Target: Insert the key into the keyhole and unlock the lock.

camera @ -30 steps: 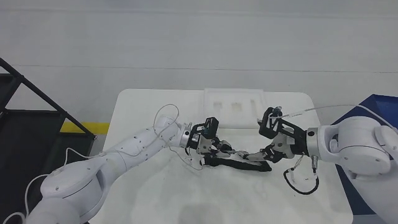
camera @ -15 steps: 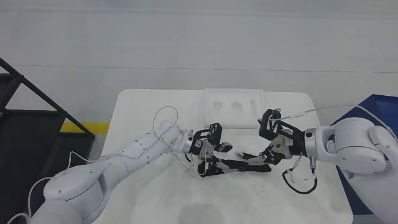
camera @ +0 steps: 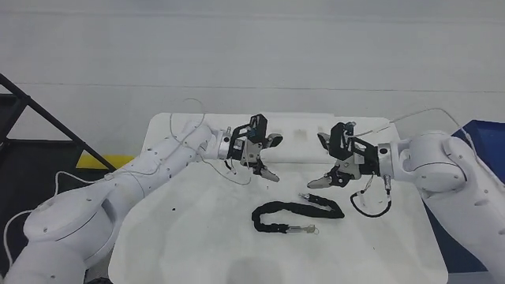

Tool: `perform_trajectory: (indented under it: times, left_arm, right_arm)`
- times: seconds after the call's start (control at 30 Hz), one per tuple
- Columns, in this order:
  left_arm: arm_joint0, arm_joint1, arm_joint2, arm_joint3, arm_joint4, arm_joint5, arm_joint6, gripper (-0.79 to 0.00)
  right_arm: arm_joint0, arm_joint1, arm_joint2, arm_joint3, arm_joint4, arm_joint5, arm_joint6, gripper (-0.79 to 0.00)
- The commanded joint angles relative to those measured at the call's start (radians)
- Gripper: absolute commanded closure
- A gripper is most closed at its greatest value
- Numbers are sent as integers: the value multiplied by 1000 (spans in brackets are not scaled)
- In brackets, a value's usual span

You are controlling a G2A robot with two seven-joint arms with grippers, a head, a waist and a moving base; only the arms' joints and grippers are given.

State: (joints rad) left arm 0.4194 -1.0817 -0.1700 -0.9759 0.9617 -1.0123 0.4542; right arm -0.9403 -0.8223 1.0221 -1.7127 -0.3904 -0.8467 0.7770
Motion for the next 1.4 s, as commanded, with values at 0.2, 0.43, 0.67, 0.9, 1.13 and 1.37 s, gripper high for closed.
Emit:
perform_trajectory:
  times: [0.2,0.43,0.67,0.9,1.13,1.37]
  left_arm:
    - [-125,79,0,-31,-113,0,-26,-785]
    - [-201,123,0,-22,-220,0,-41,-785]
    - [-241,145,0,-10,-280,0,-65,-785]
    - [-244,148,0,-11,-280,0,-62,-785]
    - [-244,148,0,-11,-280,0,-62,-785]
    - [-244,148,0,-11,-280,0,-62,-785]
  right_arm:
    - [172,-33,-47,205,40,-112,-61,-785]
    - [309,-44,-59,328,93,-166,-23,-785]
    - [381,-43,-67,374,123,-166,3,-785]
    - [385,-43,-68,378,126,-166,2,-784]
    - [385,-43,-68,378,126,-166,2,-784]
    - [385,-43,-68,378,126,-166,2,-784]
